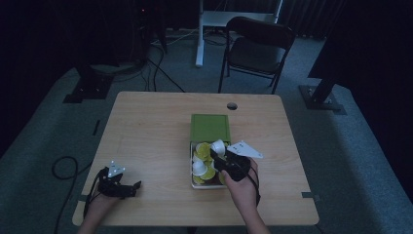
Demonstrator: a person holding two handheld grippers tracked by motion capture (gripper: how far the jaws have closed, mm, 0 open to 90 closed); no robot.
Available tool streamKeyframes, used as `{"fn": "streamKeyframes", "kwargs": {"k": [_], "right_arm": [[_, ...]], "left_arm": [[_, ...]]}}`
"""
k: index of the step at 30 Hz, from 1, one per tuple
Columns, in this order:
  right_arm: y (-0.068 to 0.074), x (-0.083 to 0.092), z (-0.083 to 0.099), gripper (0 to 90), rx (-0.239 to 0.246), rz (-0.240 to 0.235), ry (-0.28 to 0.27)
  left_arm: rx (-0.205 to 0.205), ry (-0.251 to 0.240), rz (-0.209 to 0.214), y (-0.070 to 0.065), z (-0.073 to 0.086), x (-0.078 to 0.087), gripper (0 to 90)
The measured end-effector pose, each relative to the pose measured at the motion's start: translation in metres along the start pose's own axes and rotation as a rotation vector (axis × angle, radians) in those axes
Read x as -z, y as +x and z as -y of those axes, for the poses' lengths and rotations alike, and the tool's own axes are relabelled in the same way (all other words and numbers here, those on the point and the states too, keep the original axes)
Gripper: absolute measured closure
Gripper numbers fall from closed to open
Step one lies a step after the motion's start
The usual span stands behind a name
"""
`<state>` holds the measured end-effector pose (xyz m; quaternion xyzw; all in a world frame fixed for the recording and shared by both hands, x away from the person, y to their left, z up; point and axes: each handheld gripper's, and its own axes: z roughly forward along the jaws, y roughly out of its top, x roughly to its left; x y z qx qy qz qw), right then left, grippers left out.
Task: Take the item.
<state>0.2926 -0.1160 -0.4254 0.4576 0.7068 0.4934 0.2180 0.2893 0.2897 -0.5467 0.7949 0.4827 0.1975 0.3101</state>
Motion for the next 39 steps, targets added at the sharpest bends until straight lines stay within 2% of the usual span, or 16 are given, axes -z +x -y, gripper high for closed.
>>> {"fn": "streamKeyframes", "kwargs": {"k": [7,12,19,27,31,39], "right_arm": [[-0.017,0.01,-0.004,57.2,-0.021,0.03,-0.023],[-0.026,0.015,-0.004,57.2,-0.019,0.054,-0.029],[-0.048,0.026,-0.001,57.1,-0.019,0.095,-0.047],[-0.072,0.034,0.009,57.1,-0.011,0.133,-0.066],[-0.086,0.038,0.015,57.1,-0.024,0.16,-0.064],[-0.109,0.039,0.028,57.0,-0.02,0.206,-0.06]], "left_arm": [[0.0,0.0,0.0,0.0,0.0,0.0,0.1],[0.0,0.0,0.0,0.0,0.0,0.0,0.0],[0.001,-0.001,-0.001,0.0,0.0,0.0,0.0],[0.0,-0.001,-0.001,0.0,0.0,0.0,0.0],[-0.001,0.0,-0.001,0.0,0.0,0.0,0.0],[0.0,-0.001,-0.001,0.0,0.0,0.0,0.0]]}}
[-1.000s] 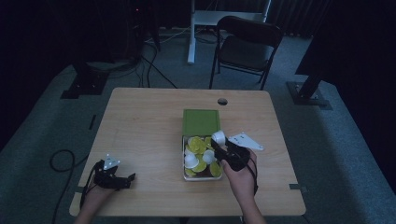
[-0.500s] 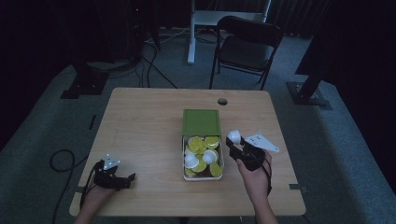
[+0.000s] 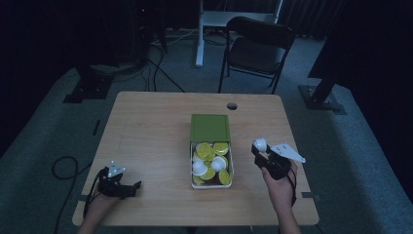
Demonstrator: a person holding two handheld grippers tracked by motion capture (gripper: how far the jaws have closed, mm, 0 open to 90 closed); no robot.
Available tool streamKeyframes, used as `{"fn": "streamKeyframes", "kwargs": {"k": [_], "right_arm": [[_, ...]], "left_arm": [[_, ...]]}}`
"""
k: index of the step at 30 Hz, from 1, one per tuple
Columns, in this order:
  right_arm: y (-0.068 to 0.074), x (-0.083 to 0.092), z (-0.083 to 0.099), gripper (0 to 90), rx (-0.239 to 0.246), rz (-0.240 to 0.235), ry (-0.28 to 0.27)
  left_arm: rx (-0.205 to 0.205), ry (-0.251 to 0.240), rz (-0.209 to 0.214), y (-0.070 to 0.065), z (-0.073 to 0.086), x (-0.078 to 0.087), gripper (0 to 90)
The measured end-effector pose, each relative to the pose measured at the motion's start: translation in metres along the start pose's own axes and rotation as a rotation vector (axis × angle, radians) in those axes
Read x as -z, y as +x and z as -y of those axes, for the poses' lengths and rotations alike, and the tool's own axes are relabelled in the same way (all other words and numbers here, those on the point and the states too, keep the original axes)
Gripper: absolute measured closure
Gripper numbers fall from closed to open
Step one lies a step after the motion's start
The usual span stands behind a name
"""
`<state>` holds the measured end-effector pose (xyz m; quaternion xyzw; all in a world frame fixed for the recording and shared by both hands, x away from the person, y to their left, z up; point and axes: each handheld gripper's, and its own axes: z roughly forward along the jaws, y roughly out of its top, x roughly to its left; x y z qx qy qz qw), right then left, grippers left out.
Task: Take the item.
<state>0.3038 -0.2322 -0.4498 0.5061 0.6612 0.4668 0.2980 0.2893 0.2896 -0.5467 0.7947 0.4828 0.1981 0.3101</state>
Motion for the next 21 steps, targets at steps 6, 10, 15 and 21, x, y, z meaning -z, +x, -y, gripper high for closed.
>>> {"fn": "streamKeyframes", "kwargs": {"k": [6,10,15,21], "right_arm": [[-0.017,-0.002,0.011,57.0,-0.023,0.037,0.006],[-0.026,-0.004,0.016,57.0,-0.033,0.056,0.014],[-0.036,-0.008,0.025,57.0,-0.043,0.075,0.035],[-0.046,-0.012,0.035,57.0,-0.052,0.092,0.058]], "left_arm": [[0.0,0.0,0.0,0.0,0.0,0.0,0.0],[0.002,-0.001,0.0,0.0,0.0,0.0,0.0],[0.001,-0.001,0.0,0.0,0.0,0.0,0.0],[0.0,0.0,0.001,0.0,0.0,0.0,0.0]]}}
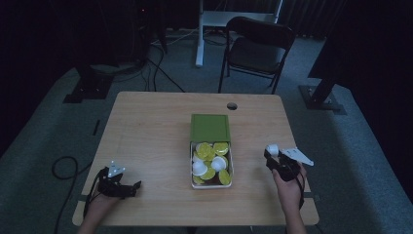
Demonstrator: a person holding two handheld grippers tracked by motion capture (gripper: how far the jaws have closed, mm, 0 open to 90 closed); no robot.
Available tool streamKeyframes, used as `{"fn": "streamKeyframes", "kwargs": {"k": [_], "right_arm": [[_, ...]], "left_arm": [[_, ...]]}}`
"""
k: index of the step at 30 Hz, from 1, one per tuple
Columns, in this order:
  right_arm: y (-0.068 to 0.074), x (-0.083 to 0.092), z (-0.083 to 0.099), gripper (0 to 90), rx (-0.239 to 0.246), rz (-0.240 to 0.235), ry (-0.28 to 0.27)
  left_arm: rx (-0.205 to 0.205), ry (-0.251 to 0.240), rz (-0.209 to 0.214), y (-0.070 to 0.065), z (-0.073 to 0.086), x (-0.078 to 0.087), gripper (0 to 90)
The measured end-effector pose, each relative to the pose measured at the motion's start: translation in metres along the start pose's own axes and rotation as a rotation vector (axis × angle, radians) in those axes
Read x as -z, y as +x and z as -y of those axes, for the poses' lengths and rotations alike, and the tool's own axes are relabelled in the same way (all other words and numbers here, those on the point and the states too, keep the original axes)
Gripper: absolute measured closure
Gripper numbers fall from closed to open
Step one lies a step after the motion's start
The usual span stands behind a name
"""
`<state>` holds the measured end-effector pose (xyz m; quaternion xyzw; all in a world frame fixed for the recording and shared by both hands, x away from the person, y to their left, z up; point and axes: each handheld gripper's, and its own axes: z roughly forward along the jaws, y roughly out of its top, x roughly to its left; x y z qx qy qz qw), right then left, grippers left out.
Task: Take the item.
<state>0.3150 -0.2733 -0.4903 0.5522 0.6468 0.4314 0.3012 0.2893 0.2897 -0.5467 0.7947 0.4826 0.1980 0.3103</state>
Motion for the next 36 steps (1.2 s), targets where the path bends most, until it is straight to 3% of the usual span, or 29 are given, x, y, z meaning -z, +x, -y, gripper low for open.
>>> {"fn": "streamKeyframes", "kwargs": {"k": [9,36], "right_arm": [[-0.012,-0.011,0.013,57.0,-0.022,0.019,0.041],[-0.024,-0.029,0.037,56.8,-0.033,0.053,0.141]], "left_arm": [[0.0,0.0,0.0,0.0,0.0,0.0,0.0],[0.001,-0.001,0.0,0.0,0.0,0.0,0.0]]}}
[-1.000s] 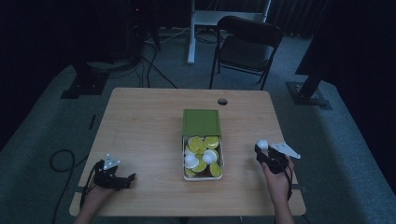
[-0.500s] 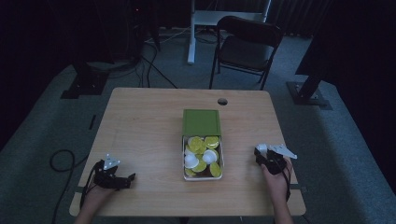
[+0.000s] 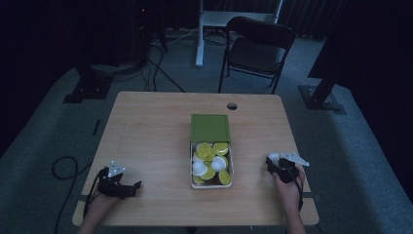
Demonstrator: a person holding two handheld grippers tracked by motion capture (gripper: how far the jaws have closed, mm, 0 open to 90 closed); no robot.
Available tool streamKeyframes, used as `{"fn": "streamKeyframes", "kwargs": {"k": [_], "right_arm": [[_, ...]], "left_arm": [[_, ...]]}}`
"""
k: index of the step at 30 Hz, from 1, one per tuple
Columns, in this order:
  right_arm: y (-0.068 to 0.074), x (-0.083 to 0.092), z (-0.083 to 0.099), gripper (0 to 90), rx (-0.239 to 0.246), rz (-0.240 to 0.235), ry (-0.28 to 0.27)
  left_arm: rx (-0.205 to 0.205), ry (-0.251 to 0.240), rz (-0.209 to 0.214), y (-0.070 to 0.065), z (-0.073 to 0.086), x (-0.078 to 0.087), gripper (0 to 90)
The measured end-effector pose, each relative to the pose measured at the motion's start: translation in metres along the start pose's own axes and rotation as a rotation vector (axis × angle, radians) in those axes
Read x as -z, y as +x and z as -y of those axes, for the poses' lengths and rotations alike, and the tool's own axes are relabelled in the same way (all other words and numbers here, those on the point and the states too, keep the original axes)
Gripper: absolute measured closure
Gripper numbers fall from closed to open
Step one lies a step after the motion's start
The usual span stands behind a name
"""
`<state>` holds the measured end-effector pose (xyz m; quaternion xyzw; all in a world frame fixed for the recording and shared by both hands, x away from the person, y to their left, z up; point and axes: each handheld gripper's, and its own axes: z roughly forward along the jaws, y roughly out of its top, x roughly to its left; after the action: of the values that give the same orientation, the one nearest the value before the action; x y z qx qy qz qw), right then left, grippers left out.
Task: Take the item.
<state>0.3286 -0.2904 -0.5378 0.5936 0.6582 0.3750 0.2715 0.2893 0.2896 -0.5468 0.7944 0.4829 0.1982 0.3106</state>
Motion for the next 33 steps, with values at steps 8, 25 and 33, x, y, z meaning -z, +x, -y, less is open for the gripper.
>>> {"fn": "streamKeyframes", "kwargs": {"k": [8,25,33], "right_arm": [[0.0,-0.003,0.001,56.3,-0.004,0.014,0.029],[-0.004,0.004,-0.005,39.8,-0.026,-0.03,-0.002],[0.002,0.011,-0.014,33.1,-0.009,-0.052,-0.042]], "left_arm": [[0.0,0.0,0.0,0.0,0.0,0.0,0.1],[0.0,0.0,0.0,0.0,0.0,0.0,0.1],[0.0,0.0,0.0,0.0,0.0,0.0,0.1]]}}
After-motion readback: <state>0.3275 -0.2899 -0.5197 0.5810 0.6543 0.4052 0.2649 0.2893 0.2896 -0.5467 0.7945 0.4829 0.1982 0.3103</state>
